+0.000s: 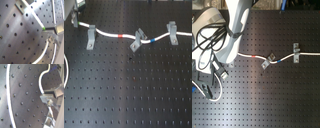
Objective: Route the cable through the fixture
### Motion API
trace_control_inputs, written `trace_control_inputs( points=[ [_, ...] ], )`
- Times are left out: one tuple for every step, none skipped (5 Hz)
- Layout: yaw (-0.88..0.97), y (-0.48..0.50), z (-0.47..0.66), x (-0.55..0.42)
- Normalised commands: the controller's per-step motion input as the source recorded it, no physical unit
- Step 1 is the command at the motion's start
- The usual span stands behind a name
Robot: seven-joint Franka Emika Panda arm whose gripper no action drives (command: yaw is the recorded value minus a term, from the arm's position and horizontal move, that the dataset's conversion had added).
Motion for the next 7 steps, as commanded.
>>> trace_control_inputs(
  points=[
    [0.00, -0.050, -0.33, 0.632],
    [0.00, -0.026, -0.38, 0.645],
    [0.00, -0.051, -0.38, 0.544],
    [0.47, -0.027, -0.19, 0.230],
    [0.99, 0.025, 0.03, -0.006],
    [1.00, 0.015, 0.05, -0.040],
    [1.00, 0.022, 0.02, -0.051]
  ],
)
